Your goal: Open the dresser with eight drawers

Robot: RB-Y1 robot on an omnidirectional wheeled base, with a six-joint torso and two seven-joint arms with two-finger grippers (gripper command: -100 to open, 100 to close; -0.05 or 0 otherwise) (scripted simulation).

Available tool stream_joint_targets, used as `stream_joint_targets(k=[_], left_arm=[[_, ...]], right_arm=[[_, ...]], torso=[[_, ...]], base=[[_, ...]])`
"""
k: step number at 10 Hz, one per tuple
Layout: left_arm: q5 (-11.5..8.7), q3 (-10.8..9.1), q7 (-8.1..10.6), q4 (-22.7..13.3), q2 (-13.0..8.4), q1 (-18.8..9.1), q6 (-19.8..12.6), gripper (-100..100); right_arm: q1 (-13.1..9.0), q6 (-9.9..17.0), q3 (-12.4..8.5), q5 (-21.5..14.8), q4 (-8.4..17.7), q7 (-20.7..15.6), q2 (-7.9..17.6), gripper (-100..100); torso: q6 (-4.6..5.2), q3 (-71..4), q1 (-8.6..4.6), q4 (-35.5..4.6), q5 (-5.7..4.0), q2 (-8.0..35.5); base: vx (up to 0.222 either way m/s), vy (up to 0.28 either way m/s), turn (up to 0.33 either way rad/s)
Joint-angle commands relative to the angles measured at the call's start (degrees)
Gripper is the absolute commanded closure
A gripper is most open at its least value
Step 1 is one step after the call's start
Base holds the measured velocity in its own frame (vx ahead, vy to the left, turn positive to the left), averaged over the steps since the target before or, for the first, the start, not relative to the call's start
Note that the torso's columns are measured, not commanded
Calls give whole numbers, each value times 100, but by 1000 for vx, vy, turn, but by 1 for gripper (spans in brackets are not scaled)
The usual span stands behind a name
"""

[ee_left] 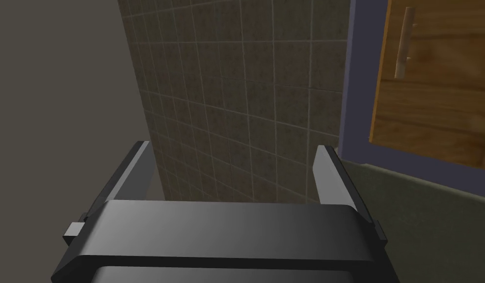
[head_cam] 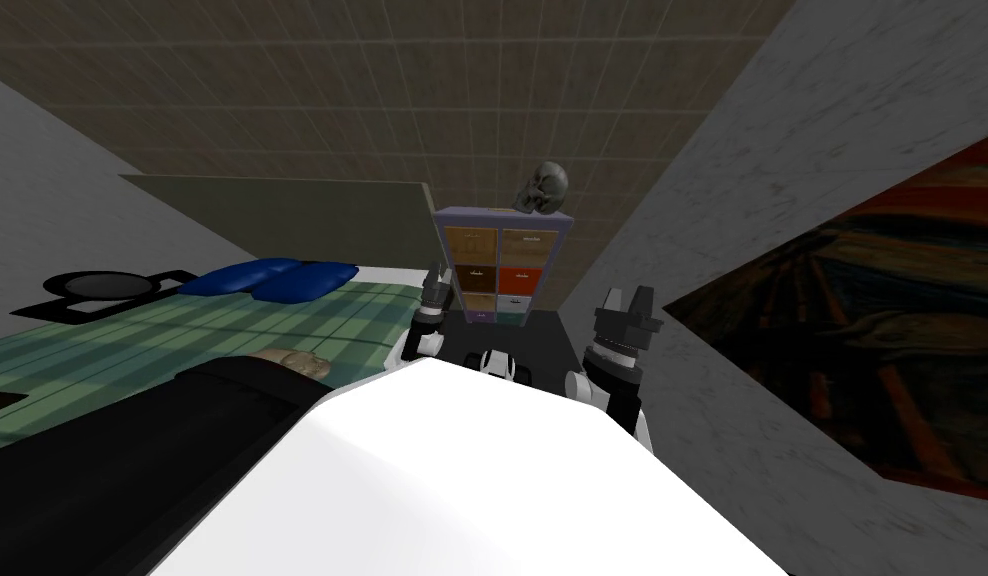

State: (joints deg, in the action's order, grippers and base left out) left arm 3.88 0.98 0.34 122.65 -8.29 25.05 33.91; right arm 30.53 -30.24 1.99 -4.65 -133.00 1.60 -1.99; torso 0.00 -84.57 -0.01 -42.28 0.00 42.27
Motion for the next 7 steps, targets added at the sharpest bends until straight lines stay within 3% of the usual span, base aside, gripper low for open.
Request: stream_joint_targets(k=[1,7], left_arm=[[-11,-4,-27,-396,-52,-97,7,-100],[-62,-56,-60,-1261,-172,-278,79,-100]], right_arm=[[0,0,0,0,0,0,0,0],[0,0,0,0,0,0,0,0]], torso=[[0,-5,-10,2,-4,-7],[0,4,2,-2,0,7]], base=[[101,-109,6],[92,-112,4]])
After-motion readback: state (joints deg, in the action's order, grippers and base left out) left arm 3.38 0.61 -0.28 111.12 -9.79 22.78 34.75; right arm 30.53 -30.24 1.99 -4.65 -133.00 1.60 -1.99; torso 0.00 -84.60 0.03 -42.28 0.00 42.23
